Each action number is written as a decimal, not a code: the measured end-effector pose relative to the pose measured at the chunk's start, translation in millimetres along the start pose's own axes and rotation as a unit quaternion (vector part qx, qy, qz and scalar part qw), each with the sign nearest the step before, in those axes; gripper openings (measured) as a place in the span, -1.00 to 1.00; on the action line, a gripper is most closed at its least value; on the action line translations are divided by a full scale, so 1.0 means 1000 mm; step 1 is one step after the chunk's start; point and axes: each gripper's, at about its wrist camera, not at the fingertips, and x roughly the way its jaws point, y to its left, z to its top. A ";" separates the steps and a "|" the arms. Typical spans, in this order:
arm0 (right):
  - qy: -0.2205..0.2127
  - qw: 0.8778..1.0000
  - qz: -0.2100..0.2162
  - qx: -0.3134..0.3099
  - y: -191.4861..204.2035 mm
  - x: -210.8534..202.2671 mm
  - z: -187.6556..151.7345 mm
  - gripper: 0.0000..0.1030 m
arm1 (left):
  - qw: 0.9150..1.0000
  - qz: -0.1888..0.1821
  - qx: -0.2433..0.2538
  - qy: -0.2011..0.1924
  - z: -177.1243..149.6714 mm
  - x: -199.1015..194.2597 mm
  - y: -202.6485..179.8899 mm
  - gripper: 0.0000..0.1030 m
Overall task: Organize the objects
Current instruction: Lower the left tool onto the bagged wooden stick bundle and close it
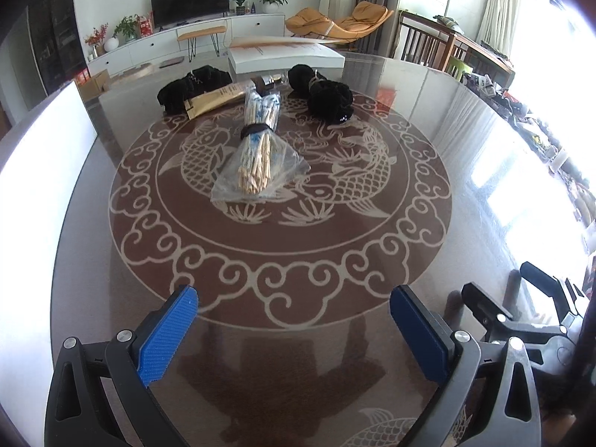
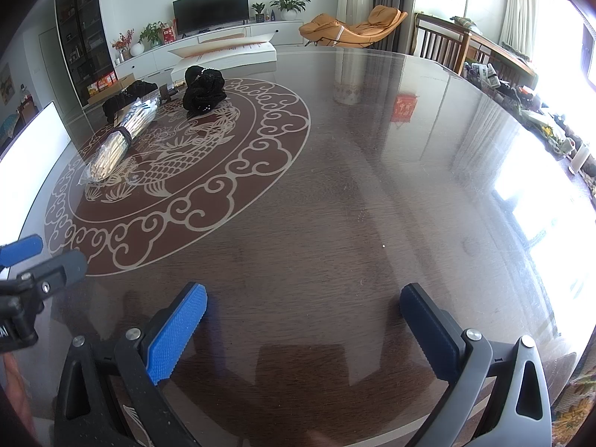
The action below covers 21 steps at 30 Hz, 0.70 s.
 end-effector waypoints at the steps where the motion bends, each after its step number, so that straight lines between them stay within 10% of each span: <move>1: 0.000 1.000 0.000 0.000 0.000 0.000 0.000 1.00 | 1.000 0.009 0.010 -0.004 0.010 0.000 -0.001 1.00; 5: 0.000 1.000 0.000 0.000 0.000 0.000 0.000 1.00 | 0.999 0.032 0.034 -0.020 0.056 0.017 0.001 1.00; 13: 0.000 1.000 0.000 0.000 0.000 0.000 0.000 1.00 | 0.997 0.034 -0.017 0.072 0.120 0.106 0.030 0.99; 17: 0.000 1.000 0.000 0.000 0.000 0.000 0.000 1.00 | 0.999 0.035 -0.024 0.029 0.122 0.093 0.041 -0.32; 21: 0.000 1.000 0.000 0.000 0.000 0.000 0.000 1.00 | 0.997 0.062 -0.046 0.024 0.096 0.074 0.054 -0.43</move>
